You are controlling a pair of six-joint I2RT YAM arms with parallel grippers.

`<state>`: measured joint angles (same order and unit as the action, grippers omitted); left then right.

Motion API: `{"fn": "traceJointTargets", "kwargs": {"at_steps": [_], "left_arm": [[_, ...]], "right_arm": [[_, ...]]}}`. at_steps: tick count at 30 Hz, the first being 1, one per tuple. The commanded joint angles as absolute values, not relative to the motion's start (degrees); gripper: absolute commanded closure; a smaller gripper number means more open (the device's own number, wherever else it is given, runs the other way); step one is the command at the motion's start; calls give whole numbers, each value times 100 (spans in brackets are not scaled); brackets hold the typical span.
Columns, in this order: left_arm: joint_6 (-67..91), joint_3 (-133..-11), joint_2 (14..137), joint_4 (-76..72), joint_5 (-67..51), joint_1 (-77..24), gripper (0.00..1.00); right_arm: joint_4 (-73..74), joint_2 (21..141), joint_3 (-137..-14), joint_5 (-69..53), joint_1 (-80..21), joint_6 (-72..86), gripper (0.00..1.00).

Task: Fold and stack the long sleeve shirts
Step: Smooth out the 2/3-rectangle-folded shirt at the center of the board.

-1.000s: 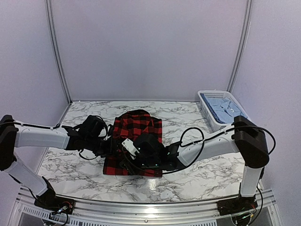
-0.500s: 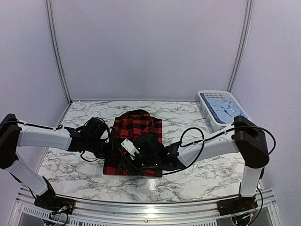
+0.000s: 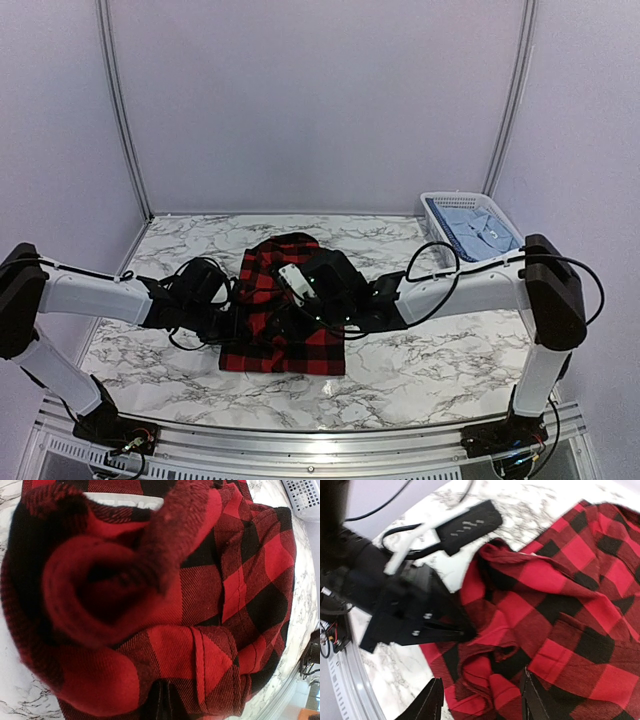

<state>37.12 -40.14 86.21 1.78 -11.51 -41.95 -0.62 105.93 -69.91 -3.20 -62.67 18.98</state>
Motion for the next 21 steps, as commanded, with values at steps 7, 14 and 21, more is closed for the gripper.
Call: {"fn": "traceJointTargets", "kwargs": {"at_steps": [7, 14, 21], "left_arm": [[3725, -3888, 8597, 55, -1122, -4210, 97], [3718, -3894, 8588, 57, -1133, -4205, 96], [3719, -3922, 8581, 57, -1143, -4210, 96]], "right_arm": [[821, 11315, -7799, -26, -6159, 1830, 63], [870, 11709, -8120, 246, -6202, 1620, 67], [863, 11997, -8441, 332, -6218, 1541, 67]]}}
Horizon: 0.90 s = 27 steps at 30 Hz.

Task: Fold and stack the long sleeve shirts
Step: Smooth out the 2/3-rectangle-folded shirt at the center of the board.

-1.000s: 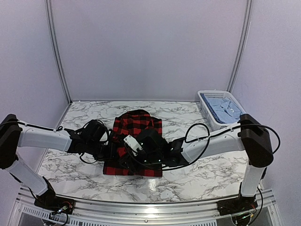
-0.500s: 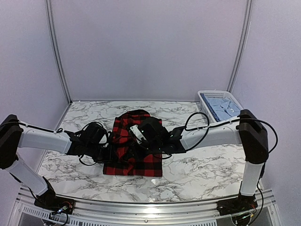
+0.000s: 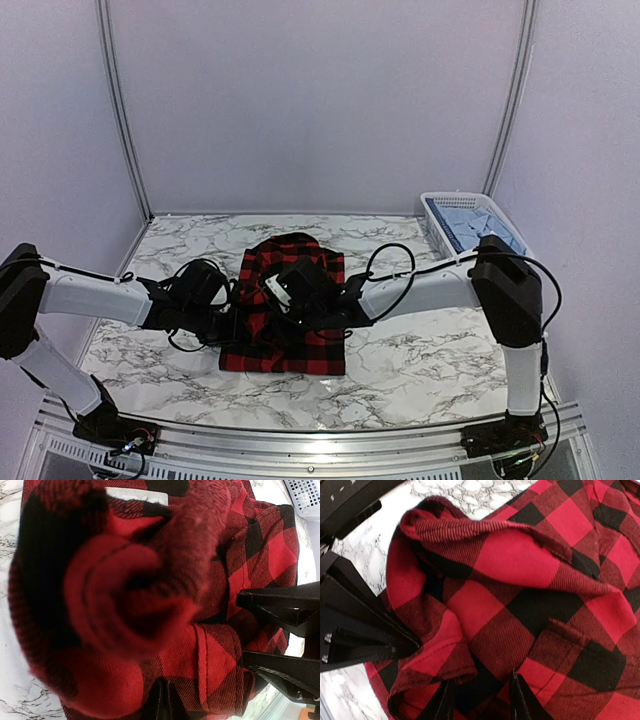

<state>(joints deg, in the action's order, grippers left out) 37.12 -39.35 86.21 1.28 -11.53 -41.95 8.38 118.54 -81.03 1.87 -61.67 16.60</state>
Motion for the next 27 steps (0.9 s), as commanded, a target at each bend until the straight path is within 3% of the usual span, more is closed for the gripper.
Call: {"fn": "traceJointTargets", "kwargs": {"at_steps": [1, 12, 17, 27], "left_arm": [[3718, -3920, 8573, 53, -1147, -4210, 97], [3718, -3944, 8536, 80, -1131, -4209, 96], [3726, -4034, 8434, 138, -1132, -4200, 94], [3821, -4293, 7717, 447, -754, -4060, 83]], "right_arm": [[866, 12030, -8484, 328, -6229, 1532, 67], [855, 12182, -8578, 350, -6370, 1457, 83], [890, 12210, -8742, 535, -6372, 1369, 100], [879, 11909, -8960, 1617, -6258, 646, 100]]}}
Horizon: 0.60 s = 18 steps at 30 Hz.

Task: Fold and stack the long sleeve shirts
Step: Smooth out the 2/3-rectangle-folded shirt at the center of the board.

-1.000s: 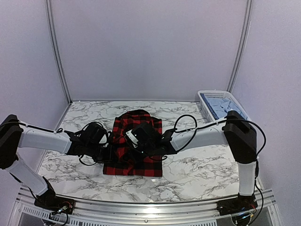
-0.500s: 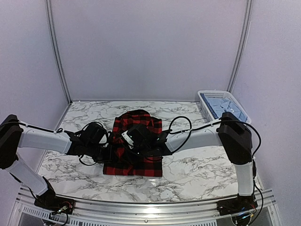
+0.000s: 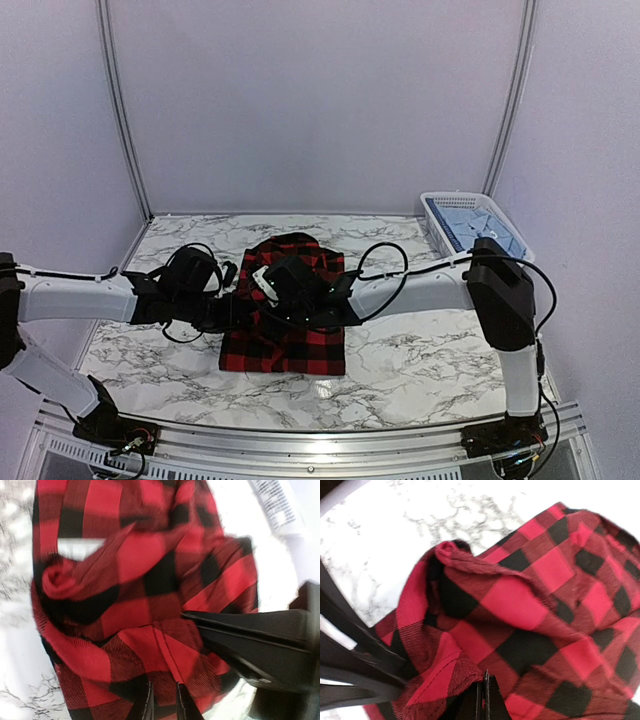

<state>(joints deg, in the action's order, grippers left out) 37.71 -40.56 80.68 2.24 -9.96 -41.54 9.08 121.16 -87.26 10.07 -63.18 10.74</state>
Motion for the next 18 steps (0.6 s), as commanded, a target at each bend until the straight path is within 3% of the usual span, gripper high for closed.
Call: {"fn": "traceJointTargets", "kwargs": {"at_steps": [1, 16, 18], "left_arm": [[3847, -4303, 7664, 481, -700, -4023, 83], [3956, -4226, 7841, 545, -730, -3701, 83], [3966, -4243, 7956, 545, -764, -3700, 84]], "right_arm": [[842, 11884, -8964, 1738, -6253, 544, 100], [-373, 11196, -8344, 2910, -6262, -559, 100], [-304, 11256, -8279, 2842, -6283, -506, 90]]}}
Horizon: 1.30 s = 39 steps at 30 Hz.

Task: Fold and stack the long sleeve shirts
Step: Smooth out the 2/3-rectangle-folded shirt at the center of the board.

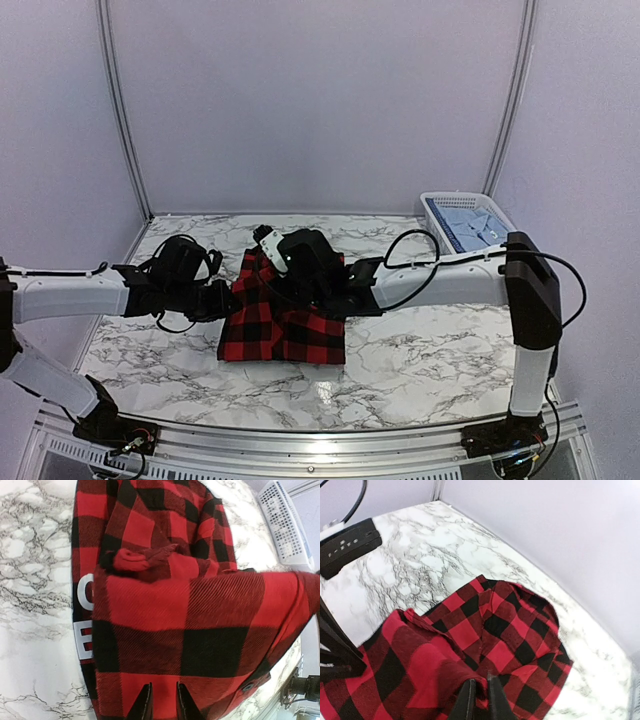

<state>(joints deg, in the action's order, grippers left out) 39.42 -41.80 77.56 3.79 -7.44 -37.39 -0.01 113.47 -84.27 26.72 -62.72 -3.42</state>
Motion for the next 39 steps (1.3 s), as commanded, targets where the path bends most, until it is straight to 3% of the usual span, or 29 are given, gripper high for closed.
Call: {"fn": "traceJointTargets", "kwargs": {"at_steps": [1, 6, 11, 19, 39], "left_arm": [[3969, -4245, 7989, 545, -774, -3700, 84], [3959, -4199, 8055, 545, -784, -3675, 84], [3883, -4288, 8203, 537, -880, -3665, 84], [3897, -4742, 8694, 325, -1216, -3673, 84], [4088, -5703, 10454, -263, -1442, -3902, 82]], "right_arm": [[-193, 11292, -8267, 2804, -6282, -412, 87], [123, 11112, -7851, 2506, -6168, 277, 61], [508, 10803, -7706, 2147, -6021, 958, 54], [979, 11181, -8263, 836, -5837, 1876, 53], [1335, 11400, -7972, 738, -5148, 2160, 56]]}}
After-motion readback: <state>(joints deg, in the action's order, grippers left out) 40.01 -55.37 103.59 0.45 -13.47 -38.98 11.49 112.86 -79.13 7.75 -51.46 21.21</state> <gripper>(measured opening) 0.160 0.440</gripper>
